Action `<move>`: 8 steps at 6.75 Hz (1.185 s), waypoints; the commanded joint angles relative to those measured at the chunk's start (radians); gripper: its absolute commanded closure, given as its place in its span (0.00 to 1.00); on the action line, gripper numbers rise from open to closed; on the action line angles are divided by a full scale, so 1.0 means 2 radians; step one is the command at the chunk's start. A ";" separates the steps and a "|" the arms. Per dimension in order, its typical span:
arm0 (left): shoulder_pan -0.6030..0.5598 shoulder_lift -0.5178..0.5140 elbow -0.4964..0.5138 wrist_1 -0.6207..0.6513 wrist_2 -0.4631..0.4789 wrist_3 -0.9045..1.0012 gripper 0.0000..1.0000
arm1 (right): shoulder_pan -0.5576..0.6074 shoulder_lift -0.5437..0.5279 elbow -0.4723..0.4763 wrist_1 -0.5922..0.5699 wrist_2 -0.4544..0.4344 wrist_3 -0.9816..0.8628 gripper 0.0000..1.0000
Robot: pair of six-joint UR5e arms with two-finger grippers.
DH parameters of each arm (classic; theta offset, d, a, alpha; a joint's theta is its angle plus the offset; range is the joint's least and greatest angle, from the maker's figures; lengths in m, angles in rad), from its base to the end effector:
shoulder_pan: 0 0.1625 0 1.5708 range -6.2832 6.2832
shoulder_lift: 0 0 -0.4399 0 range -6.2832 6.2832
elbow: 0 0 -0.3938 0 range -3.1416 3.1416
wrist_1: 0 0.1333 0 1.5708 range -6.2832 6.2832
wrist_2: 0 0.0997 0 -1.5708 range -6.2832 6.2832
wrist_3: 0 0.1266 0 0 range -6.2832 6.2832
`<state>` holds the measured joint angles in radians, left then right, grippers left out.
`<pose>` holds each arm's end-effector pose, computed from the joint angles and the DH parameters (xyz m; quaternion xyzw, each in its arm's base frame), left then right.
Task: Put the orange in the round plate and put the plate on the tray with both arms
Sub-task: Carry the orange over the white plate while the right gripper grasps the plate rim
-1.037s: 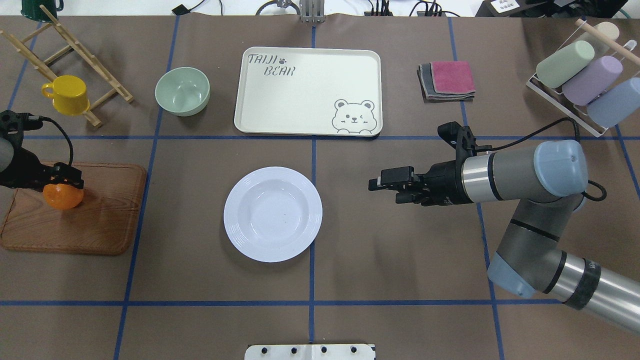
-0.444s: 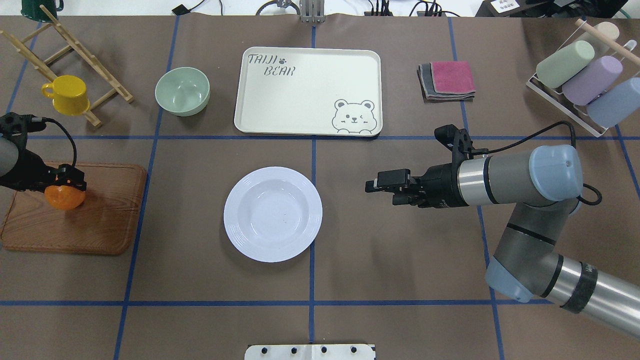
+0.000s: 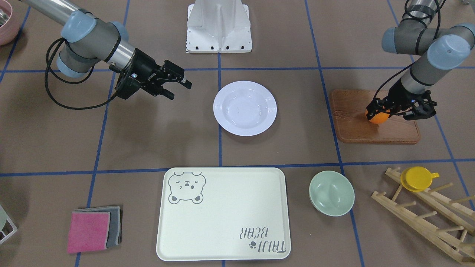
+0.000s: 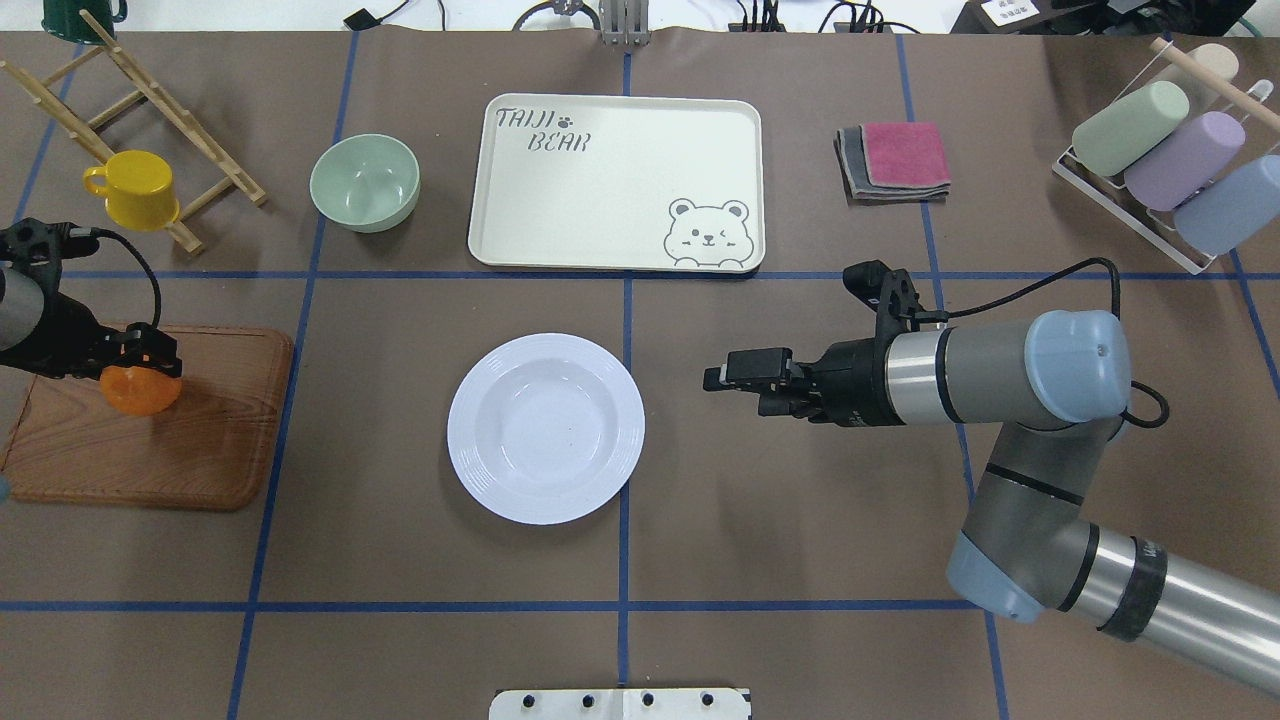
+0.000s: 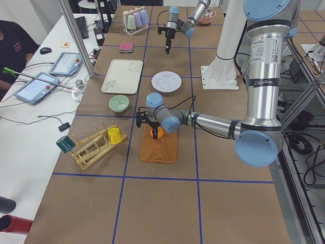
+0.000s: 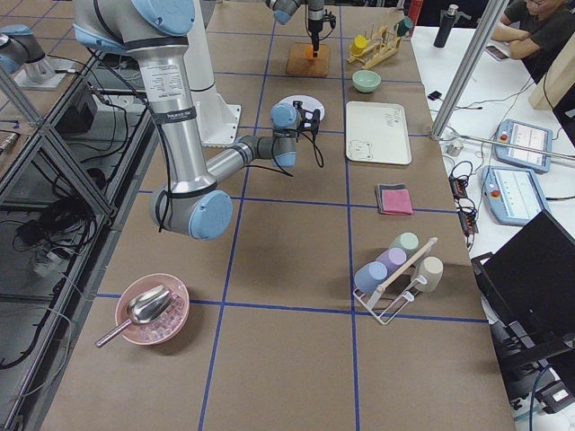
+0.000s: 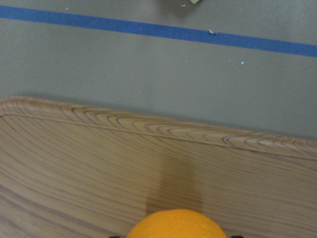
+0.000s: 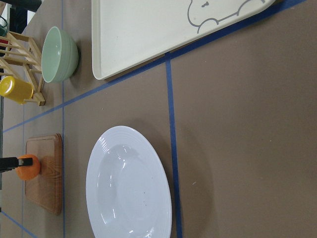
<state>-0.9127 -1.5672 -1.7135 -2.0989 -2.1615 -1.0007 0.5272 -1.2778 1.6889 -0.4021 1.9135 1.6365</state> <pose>0.2756 -0.4591 0.5687 0.0087 0.4168 -0.0602 0.9070 -0.4784 -0.3835 0.3255 0.0432 -0.7088 0.0868 0.6987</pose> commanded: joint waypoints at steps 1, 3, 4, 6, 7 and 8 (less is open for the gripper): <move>0.001 -0.051 -0.015 0.032 -0.001 -0.054 0.33 | -0.031 0.039 -0.019 -0.001 -0.068 0.004 0.00; 0.046 -0.133 -0.023 0.071 0.003 -0.152 0.33 | -0.046 0.058 -0.046 0.010 -0.104 0.010 0.00; 0.073 -0.173 -0.028 0.100 0.011 -0.196 0.33 | -0.048 0.062 -0.067 0.033 -0.112 0.010 0.00; 0.132 -0.229 -0.058 0.190 0.061 -0.215 0.32 | -0.049 0.064 -0.080 0.039 -0.113 0.010 0.00; 0.157 -0.234 -0.064 0.196 0.074 -0.218 0.32 | -0.053 0.064 -0.084 0.038 -0.113 0.010 0.00; 0.194 -0.251 -0.058 0.196 0.095 -0.239 0.32 | -0.060 0.065 -0.091 0.036 -0.114 0.009 0.00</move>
<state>-0.6042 -2.0317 -1.8308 -1.7240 -2.0160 -1.4421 0.4210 -1.1490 1.5216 -0.3267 1.6874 1.6561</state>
